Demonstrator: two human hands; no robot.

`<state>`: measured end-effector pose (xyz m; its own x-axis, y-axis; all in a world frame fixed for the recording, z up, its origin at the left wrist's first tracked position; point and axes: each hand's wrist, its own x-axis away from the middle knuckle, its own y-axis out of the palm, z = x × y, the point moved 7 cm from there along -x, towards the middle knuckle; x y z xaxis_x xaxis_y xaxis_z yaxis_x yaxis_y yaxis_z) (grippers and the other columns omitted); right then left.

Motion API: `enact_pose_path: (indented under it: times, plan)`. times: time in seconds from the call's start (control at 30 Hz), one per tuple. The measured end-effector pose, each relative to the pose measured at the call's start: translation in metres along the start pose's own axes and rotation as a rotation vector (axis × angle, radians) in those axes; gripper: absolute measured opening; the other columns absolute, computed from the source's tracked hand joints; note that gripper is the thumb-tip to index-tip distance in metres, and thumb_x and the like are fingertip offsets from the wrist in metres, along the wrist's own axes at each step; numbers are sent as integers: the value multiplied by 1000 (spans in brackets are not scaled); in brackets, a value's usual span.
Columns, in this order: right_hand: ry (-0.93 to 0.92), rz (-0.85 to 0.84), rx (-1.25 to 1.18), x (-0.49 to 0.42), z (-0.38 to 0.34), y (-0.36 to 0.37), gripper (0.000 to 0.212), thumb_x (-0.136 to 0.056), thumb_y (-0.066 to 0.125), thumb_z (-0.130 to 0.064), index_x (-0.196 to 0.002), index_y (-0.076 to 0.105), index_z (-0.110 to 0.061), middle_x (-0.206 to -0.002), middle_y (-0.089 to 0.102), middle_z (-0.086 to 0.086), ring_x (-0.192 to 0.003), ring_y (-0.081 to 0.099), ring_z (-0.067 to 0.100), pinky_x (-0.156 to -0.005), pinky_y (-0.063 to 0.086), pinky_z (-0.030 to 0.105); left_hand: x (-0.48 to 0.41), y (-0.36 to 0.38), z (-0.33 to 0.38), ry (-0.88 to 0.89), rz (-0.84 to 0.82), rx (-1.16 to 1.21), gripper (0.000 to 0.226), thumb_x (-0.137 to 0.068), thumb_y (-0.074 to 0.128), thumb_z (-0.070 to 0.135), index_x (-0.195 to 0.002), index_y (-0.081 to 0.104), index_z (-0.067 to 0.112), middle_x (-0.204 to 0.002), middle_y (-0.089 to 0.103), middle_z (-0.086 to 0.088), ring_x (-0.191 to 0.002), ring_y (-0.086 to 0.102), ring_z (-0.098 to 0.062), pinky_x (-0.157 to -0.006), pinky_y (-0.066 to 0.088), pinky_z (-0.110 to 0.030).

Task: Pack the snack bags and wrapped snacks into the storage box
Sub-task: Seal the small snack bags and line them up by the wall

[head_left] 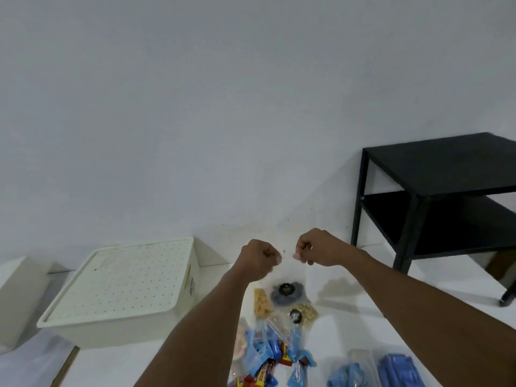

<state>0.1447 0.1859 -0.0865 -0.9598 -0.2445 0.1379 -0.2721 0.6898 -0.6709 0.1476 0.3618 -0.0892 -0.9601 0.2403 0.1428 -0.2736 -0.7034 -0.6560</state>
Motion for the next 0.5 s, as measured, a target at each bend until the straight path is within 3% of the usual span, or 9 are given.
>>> enact_pose_path:
  times: [0.1,0.23,0.33,0.43,0.5]
  plan:
    - [-52,27,55,6,-29,-22,16,-89,71,-23,-79,67,-11,-70,70,-4,-59,63,8,-60,51,19,5,-24,26,72,16,-22,9,-87,71,20,-88,74,11,-78,71,-3,-65,67,-12,-50,49,-15]
    - [-162,47,106,14,-76,-50,18,-90,67,-27,-79,65,-14,-77,74,1,-64,67,6,-69,55,23,16,-66,59,178,58,-67,11,-87,70,20,-87,74,10,-89,76,-11,-65,68,-13,-70,57,-27]
    - [-208,71,78,20,-101,-60,19,-91,65,-29,-85,65,-10,-84,75,6,-69,69,9,-63,52,22,27,-93,76,231,95,-100,8,-86,69,19,-84,74,13,-86,75,-7,-73,69,-17,-69,57,-28]
    - [-233,57,59,20,-121,-59,21,-90,65,-31,-88,64,-10,-85,75,8,-72,70,11,-63,49,30,40,-115,84,250,134,-127,9,-86,70,22,-77,71,22,-74,68,5,-74,67,-15,-63,52,-23]
    - [-261,60,73,16,-138,-57,21,-91,66,-27,-89,64,-7,-84,74,9,-72,70,13,-61,49,22,47,-128,81,237,181,-128,16,-87,68,22,-72,67,29,-73,67,7,-74,68,-15,-66,53,-25]
